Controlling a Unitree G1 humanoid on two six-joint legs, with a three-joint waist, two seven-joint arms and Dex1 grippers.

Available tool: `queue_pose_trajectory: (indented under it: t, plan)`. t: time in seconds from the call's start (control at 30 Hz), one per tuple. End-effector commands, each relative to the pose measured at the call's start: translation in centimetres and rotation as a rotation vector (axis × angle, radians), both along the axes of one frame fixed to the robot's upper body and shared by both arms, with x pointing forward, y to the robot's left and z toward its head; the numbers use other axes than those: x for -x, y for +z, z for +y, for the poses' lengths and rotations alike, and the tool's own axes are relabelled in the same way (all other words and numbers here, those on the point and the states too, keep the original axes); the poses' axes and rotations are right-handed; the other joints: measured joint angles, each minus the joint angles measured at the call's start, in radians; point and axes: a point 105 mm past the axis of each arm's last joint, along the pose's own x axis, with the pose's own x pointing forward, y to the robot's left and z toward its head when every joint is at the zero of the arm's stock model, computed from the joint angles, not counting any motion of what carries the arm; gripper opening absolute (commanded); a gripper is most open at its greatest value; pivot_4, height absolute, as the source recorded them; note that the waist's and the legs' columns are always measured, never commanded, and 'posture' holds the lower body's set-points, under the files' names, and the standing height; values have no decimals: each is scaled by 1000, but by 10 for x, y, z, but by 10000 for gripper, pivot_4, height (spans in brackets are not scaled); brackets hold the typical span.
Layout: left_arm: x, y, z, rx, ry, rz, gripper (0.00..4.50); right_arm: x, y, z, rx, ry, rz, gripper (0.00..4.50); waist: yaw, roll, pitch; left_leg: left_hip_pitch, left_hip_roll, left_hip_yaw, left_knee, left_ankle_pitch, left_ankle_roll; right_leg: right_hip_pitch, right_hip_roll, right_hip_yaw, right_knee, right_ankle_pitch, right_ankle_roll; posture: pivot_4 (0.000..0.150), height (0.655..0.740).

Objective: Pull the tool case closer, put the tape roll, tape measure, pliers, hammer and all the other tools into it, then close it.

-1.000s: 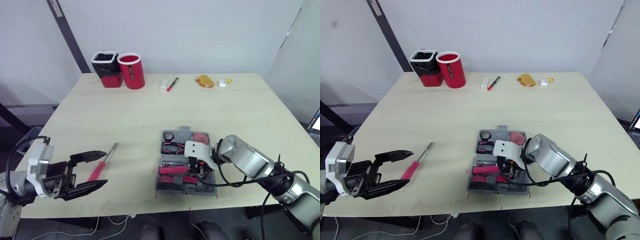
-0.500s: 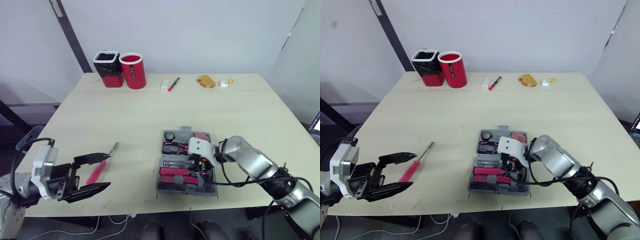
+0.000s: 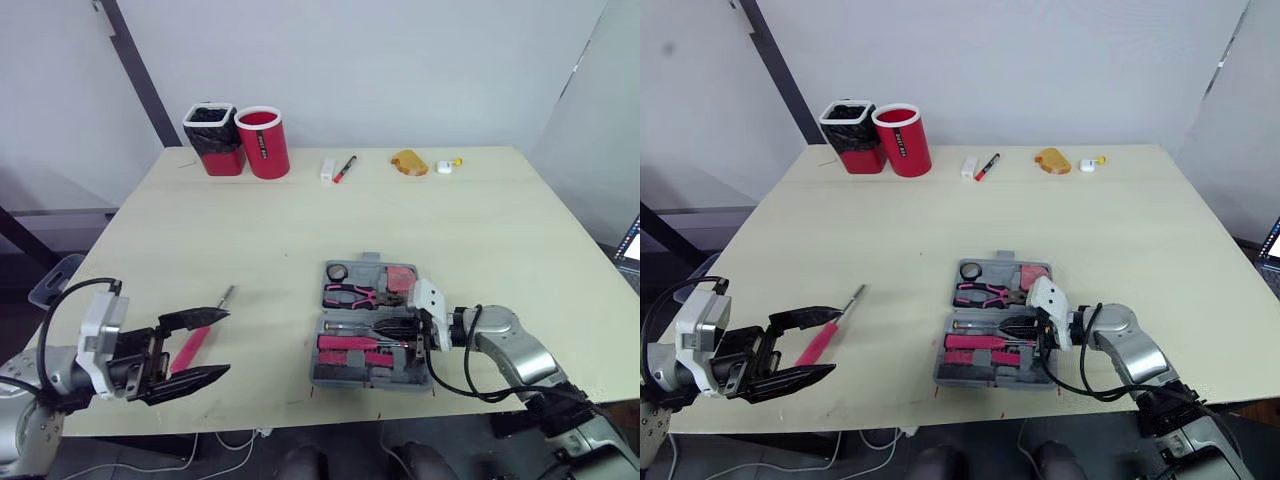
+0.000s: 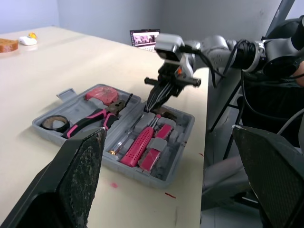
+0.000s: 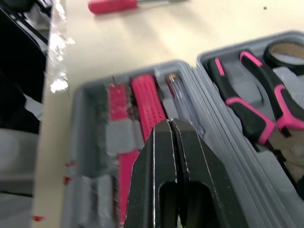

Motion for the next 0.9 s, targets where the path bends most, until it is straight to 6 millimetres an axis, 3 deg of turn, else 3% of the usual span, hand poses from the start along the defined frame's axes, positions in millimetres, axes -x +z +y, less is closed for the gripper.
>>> queue_pose_trajectory:
  t: [0.03,0.33,0.4,0.5,0.57,0.67,0.73,0.8,0.83,0.9]
  plan:
    - [1,1,-3,-6,-9,-20,45000,1,-5,5,13,37,-55,550,0,0,0,0,0,0,0,0,0,0,0,0,0,0,0,1500,7400]
    - [-2,-7,-5,-19,20,-3,45000,5,-66,-4,257,70,-45,550,-5,0,-1,6,1,0,0,0,0,3,1,1,1,0,0,1500,7400]
    - [-3,-11,-6,-18,42,4,45000,7,-70,-4,264,77,-35,550,-4,-1,-1,10,1,0,-1,0,0,6,1,2,1,0,0,1500,7400]
    - [-7,-14,-5,5,123,2,45000,0,-46,2,116,8,-48,550,-2,-3,-3,13,5,0,-1,0,0,7,1,2,2,0,0,1500,7400]
    - [-12,-23,-1,-3,226,4,45000,-9,-19,-1,-2,-73,-98,550,-1,-3,-3,13,6,1,-1,0,0,7,1,3,2,0,0,1500,7400]
    - [-20,-37,7,3,416,13,45000,-20,16,-20,-119,-243,-174,550,3,1,0,10,5,2,-1,0,0,5,-1,4,2,0,0,1500,7400]
    - [-26,-50,16,-18,596,45,45000,-14,36,-38,-231,-289,-173,550,4,0,0,7,4,0,-1,0,0,4,-2,3,1,0,-1,1500,7400]
    - [-25,-61,20,-17,712,85,45000,-9,43,-62,-263,-346,-163,550,6,1,0,6,5,-1,-1,0,0,3,-2,2,1,0,-1,1500,7400]
    - [-24,-63,20,2,745,102,45000,-7,42,-72,-242,-374,-174,4343,6,1,-1,5,4,-1,-2,0,0,3,-2,2,0,0,-1,1500,7400]
    - [-19,-69,22,32,804,126,45000,1,35,-95,-188,-428,-183,6211,6,-1,-1,4,4,0,-2,0,0,3,-3,2,-2,0,0,1500,7400]
